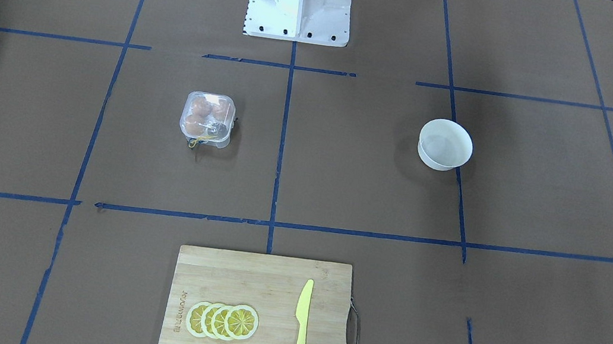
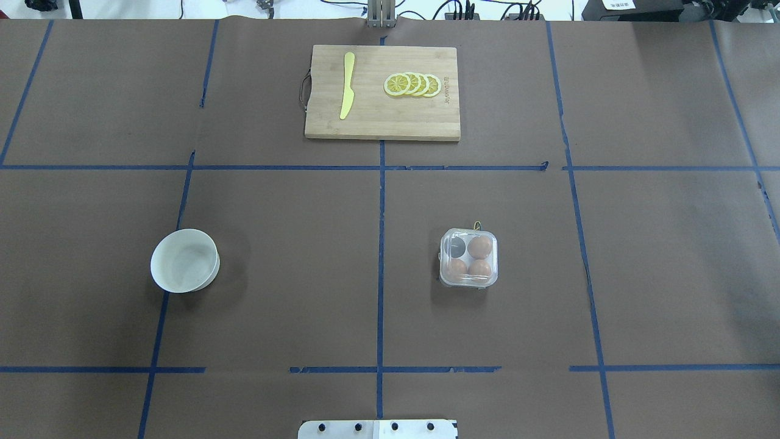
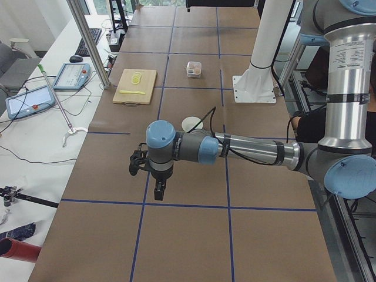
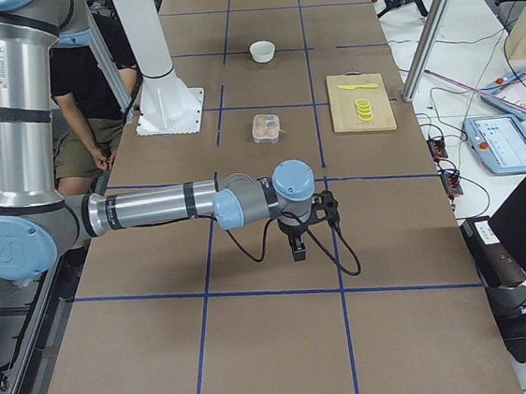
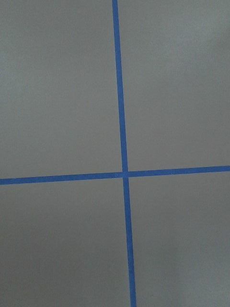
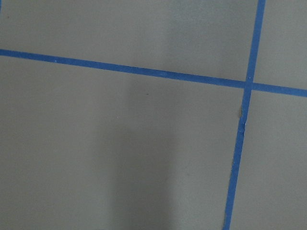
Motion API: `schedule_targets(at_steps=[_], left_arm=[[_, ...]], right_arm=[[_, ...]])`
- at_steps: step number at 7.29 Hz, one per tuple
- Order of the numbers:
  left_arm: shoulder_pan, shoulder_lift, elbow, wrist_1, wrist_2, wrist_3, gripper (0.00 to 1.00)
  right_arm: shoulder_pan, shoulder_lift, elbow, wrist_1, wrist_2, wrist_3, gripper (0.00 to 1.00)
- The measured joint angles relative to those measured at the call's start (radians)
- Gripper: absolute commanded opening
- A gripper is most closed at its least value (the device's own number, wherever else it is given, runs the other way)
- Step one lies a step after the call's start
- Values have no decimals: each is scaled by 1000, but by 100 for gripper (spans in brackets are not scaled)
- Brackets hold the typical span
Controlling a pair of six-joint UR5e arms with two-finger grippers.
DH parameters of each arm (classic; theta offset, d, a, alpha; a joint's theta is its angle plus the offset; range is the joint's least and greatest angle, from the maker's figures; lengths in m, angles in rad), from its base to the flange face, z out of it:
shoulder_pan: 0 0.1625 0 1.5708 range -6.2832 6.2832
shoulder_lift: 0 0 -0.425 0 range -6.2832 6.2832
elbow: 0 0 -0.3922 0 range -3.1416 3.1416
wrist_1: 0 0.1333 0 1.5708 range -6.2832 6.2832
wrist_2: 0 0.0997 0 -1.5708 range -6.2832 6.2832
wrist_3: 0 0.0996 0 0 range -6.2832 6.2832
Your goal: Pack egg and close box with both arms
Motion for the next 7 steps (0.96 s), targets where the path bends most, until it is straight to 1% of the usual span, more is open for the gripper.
schedule_targets(at_steps=[2,4,5,7], left_arm=[[0,5,-2,1,0,0,100],[0,19,-3,1,-1,0,100],[-1,28,-7,-1,-12,0,100],[-1,43,-16,-8,-65,-2,100]], right_arm=[[1,11,5,-33,-1,-4,100],[5,13,9,-39,-2,-5,100],[5,10,12,-40,-2,-5,100],[6,-7,28,-40,-2,-5,100]])
